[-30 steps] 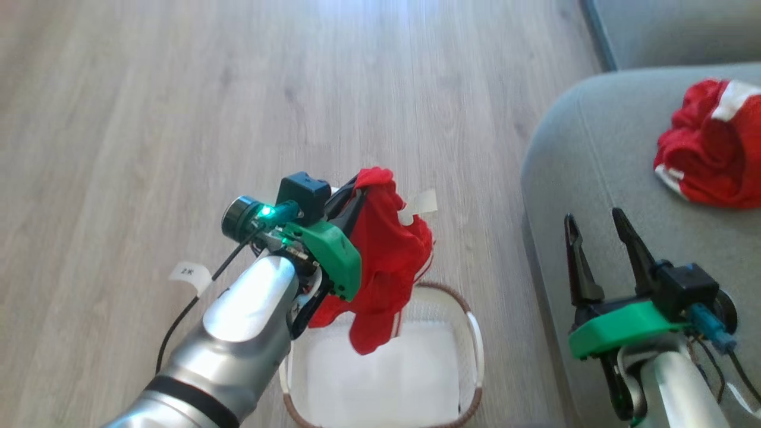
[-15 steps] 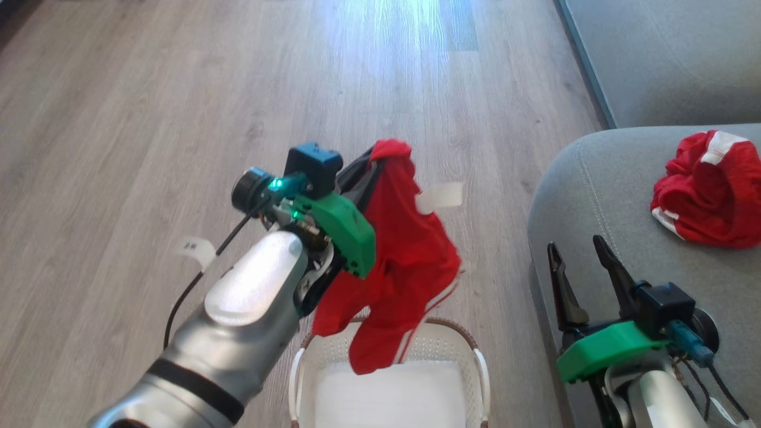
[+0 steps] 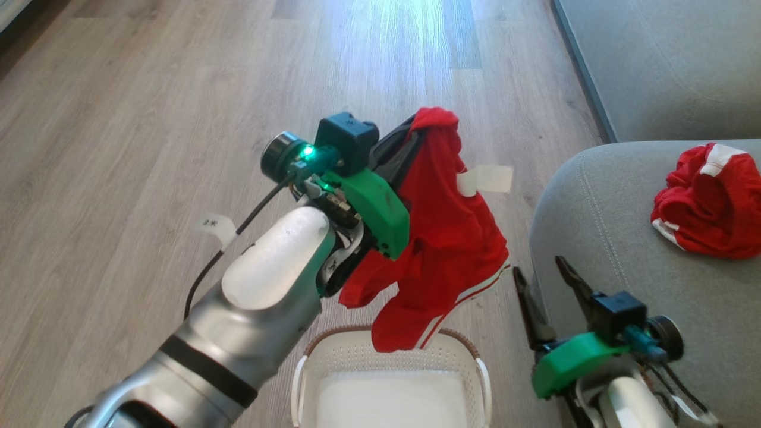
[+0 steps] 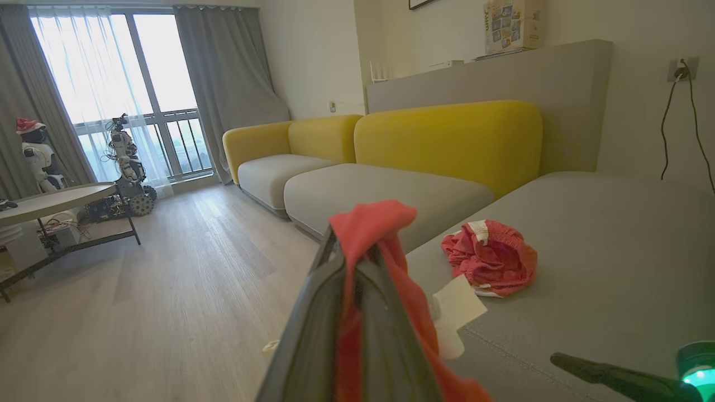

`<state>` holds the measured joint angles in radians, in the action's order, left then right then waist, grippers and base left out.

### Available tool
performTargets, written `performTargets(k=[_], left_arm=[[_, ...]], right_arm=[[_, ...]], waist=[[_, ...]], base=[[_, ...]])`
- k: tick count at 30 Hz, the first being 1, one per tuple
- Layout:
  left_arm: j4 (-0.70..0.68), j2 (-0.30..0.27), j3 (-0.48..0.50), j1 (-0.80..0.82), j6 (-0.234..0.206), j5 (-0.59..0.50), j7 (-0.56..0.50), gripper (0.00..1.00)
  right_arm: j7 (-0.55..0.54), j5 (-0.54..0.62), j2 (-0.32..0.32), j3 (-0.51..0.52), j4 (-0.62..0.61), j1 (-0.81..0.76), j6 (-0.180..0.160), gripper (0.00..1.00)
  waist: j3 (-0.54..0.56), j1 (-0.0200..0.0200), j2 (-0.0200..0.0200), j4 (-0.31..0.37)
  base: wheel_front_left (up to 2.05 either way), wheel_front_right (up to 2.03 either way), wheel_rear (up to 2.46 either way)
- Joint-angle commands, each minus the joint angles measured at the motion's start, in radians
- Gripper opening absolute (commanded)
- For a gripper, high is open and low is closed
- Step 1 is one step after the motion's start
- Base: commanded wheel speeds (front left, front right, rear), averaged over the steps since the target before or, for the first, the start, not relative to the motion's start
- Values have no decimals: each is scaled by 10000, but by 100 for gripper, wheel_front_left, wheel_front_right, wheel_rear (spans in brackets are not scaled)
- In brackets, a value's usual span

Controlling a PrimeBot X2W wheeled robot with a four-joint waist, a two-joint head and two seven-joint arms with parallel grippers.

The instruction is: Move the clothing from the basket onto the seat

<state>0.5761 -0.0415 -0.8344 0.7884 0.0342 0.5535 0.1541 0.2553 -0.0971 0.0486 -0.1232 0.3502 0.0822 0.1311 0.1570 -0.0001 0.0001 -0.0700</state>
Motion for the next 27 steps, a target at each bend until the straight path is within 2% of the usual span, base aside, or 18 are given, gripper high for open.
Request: performTargets(k=[1, 6, 11, 21, 22, 23, 24, 26, 27], left_arm=[[-392, -99, 334, 912, -96, 81, 18, 0], [-599, -92, 160, 963, -214, 243, 62, 0], [-867, -90, -62, 1027, -320, 448, 64, 0], [-1261, -88, -426, 1264, -430, 763, 143, 0], [-1292, -88, -461, 1282, -437, 796, 156, 0], [-1320, -88, -494, 1298, -449, 828, 166, 0], [-1347, -88, -529, 1310, -464, 856, 175, 0], [-1376, -88, -581, 1330, -490, 906, 198, 0], [-1369, -88, -588, 1339, -512, 926, 213, 0]], right_arm=[[65, 97, 16, -321, -204, 853, -4, 100], [65, 299, 16, -896, 724, 1665, -4, 100], [65, 9, 16, -1510, 1842, 2445, -4, 100], [65, -1969, 16, -3385, 3798, 3714, -4, 100], [65, -2204, 16, -3626, 3895, 3841, -4, 85], [65, -2389, 16, -3872, 3973, 3980, -4, 56], [65, -2564, 16, -4077, 4057, 4113, -4, 45], [65, -2875, 16, -4474, 4227, 4373, -4, 31], [65, -2963, 16, -4596, 4317, 4513, -4, 9]], waist=[[4, 1, -1, -10], [16, 1, -1, -80], [-21, 1, -1, -227], [-70, 1, -1, -604], [-76, 1, -1, -637], [-83, 1, -1, -664], [-88, 1, -1, -688], [-102, 1, -1, -730], [-113, 1, -1, -748]], base=[[0, 0, 0], [0, 0, 0], [0, 0, 0], [0, 0, 0], [0, 0, 0], [0, 0, 0], [0, 0, 0], [0, 0, 0], [0, 0, 0]])
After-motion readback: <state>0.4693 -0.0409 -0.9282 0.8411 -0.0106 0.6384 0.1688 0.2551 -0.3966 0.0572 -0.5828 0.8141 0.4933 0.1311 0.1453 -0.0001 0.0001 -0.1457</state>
